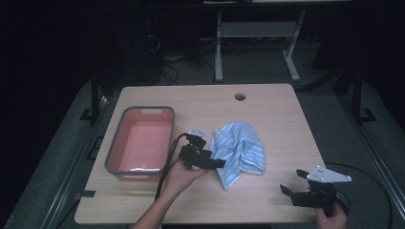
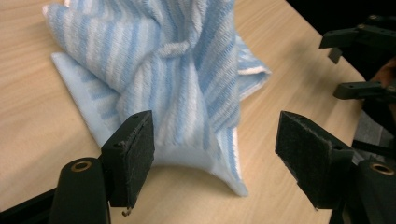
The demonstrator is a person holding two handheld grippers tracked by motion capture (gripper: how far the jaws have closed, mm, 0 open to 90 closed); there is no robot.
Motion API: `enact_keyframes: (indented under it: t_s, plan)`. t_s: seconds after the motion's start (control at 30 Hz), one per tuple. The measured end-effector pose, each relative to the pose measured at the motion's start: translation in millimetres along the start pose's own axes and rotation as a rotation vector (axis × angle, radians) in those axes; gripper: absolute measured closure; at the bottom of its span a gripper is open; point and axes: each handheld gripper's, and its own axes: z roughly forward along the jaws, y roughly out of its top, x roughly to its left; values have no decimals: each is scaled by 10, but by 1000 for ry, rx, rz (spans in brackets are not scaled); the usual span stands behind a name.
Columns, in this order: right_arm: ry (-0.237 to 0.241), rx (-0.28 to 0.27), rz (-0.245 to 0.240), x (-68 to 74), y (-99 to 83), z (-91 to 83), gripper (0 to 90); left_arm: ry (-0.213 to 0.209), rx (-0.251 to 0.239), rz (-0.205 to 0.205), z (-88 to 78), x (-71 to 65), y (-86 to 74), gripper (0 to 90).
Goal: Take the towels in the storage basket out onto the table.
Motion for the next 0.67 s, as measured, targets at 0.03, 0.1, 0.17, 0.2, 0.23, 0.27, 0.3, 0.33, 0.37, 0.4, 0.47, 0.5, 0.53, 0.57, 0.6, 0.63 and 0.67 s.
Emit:
enact_keyframes:
  t_s: [0.03,0.1,0.17,0.2,0.23,0.27,0.3,0.33,0.37,0.4,0.47,0.5,0.53,0.57,0.6,0.63,0.67]
  plan:
    - [0,0,-1,-1,-1,-2,137,-2,-5,5,-18,-9,-28,284]
    - [-1,-2,-2,-2,-4,-8,137,8,-6,12,-53,-28,-88,284]
    - [-3,1,0,1,-5,-13,137,4,-20,11,-97,-39,-152,280]
    - [-3,0,0,3,-6,-13,137,3,-25,7,-115,-46,-181,280]
    - [-4,-2,-2,4,-6,-13,138,7,-30,11,-134,-50,-211,280]
    - [-6,-2,-1,8,-5,-14,138,10,-38,10,-151,-56,-243,280]
    - [-7,-2,-4,10,-4,-14,138,6,-38,10,-167,-55,-274,280]
    - [-6,-1,-3,16,-2,-12,137,2,-45,7,-181,-56,-306,279]
    - [-5,-1,-7,19,-1,-7,137,3,-53,5,-192,-59,-340,279]
    - [-5,0,-7,24,-1,-4,138,4,-51,8,-204,-67,-370,278]
    - [-3,1,-7,30,2,2,138,20,-66,15,-230,-86,-443,274]
    - [-3,1,-8,32,2,2,138,20,-73,12,-242,-94,-485,273]
    - [-3,1,-7,35,2,1,138,33,-84,15,-257,-108,-532,271]
    - [-2,1,-7,38,2,-2,137,60,-98,32,-264,-132,-582,269]
    - [-2,1,-7,40,1,-5,138,74,-105,44,-261,-157,-633,263]
    - [-1,-1,-12,39,-1,-5,137,73,-111,51,-255,-174,-685,263]
    - [-1,0,-12,41,-2,-5,137,79,-121,57,-242,-192,-728,264]
